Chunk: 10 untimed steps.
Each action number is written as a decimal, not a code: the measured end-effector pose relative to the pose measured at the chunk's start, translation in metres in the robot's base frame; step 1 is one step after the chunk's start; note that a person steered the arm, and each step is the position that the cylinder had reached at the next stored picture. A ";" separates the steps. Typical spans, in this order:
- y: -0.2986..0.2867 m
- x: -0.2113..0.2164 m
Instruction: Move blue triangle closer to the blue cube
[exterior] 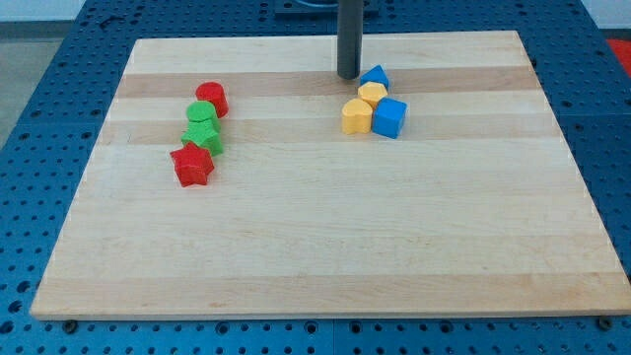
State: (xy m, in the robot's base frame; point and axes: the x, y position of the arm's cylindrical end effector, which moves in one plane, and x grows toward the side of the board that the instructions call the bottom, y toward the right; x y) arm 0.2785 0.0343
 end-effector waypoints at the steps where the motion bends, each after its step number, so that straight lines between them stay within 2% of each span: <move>1: 0.011 0.002; 3: 0.025 0.020; 10: 0.080 0.026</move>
State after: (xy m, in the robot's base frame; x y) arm 0.3048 0.1147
